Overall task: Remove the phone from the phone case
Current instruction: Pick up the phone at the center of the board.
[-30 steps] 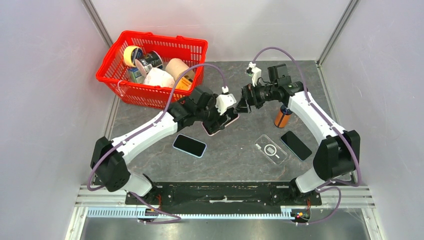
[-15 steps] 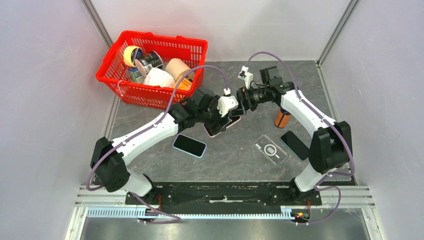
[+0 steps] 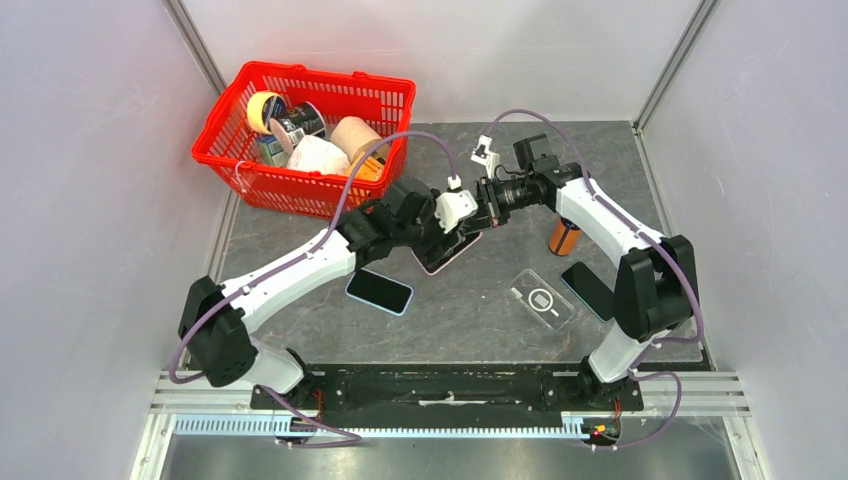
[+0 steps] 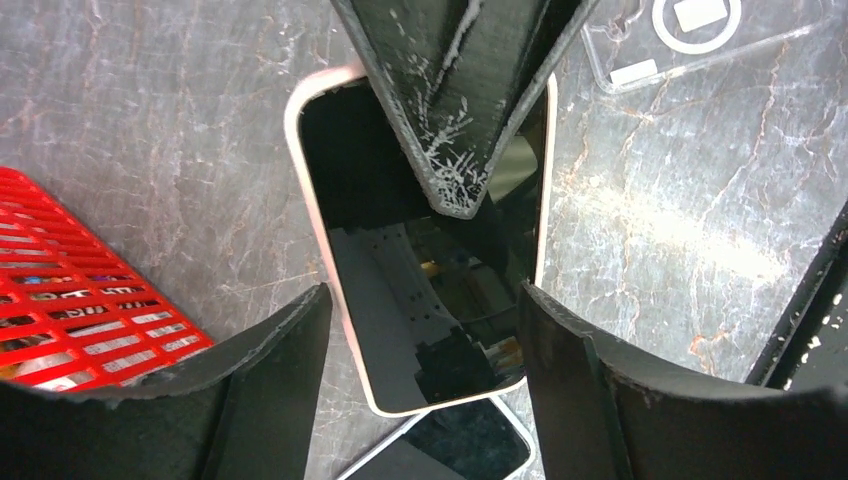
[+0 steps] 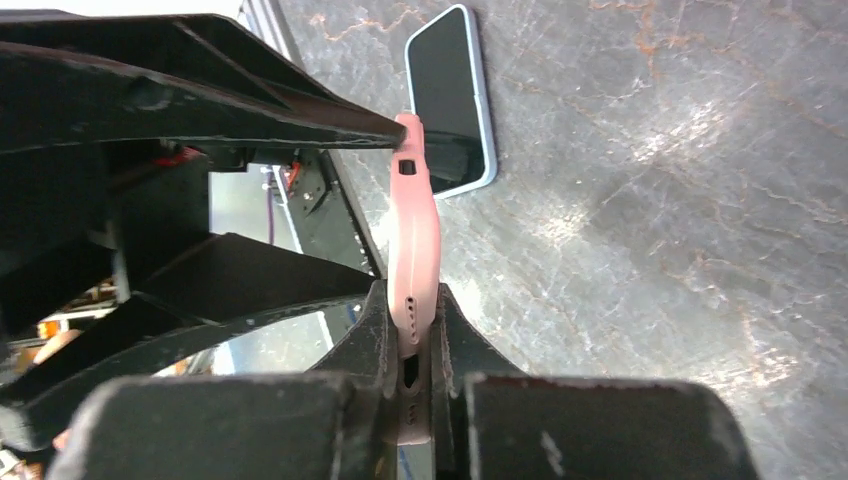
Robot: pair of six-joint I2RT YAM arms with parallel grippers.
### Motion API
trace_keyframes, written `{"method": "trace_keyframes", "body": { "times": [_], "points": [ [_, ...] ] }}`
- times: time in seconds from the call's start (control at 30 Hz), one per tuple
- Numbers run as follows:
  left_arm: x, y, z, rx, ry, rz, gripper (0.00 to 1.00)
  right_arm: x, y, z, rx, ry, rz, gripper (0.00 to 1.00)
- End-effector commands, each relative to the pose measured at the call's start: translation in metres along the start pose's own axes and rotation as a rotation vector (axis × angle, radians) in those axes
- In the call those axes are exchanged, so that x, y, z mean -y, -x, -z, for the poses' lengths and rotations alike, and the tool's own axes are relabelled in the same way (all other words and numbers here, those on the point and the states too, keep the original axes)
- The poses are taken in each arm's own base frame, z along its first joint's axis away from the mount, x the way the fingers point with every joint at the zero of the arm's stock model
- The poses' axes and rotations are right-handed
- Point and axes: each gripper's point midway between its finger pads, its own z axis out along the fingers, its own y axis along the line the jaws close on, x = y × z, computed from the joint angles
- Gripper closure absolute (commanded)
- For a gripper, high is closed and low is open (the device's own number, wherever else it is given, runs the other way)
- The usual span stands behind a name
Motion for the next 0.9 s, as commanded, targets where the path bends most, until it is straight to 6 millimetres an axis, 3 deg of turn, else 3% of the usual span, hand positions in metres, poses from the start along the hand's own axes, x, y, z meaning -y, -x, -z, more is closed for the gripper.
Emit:
{"method": "trace_keyframes", "body": {
  "times": [0.0,0.07,0.13,0.2,0.37,0.67,0.87],
  "points": [
    [-0.006,0.037,0.014,0.143,0.023,-0.035,0.98,-0.015,0.016,0.012,0.043,-0.032,0.129,1.00],
    [-0.001,0.032,0.013,0.136,0.002,-0.036,0.97,-0.012,0.015,0.016,0.044,-0.068,0.160,1.00],
    [0.004,0.028,0.013,0.121,-0.026,-0.042,0.82,-0.012,0.015,0.020,0.048,-0.100,0.181,1.00],
    [0.008,0.023,0.015,0.104,-0.046,-0.049,0.62,-0.014,0.016,0.026,0.058,-0.124,0.206,1.00],
    [0.011,0.016,0.024,0.095,-0.053,-0.070,0.31,-0.020,0.019,0.041,0.069,-0.192,0.272,1.00],
    [0.011,0.024,0.060,0.145,-0.049,-0.074,0.20,-0.041,0.005,0.072,0.054,-0.274,0.432,1.00],
    [0.025,0.031,0.079,0.187,-0.214,-0.003,0.17,-0.083,-0.016,0.084,0.026,-0.151,0.543,1.00]
  ]
}}
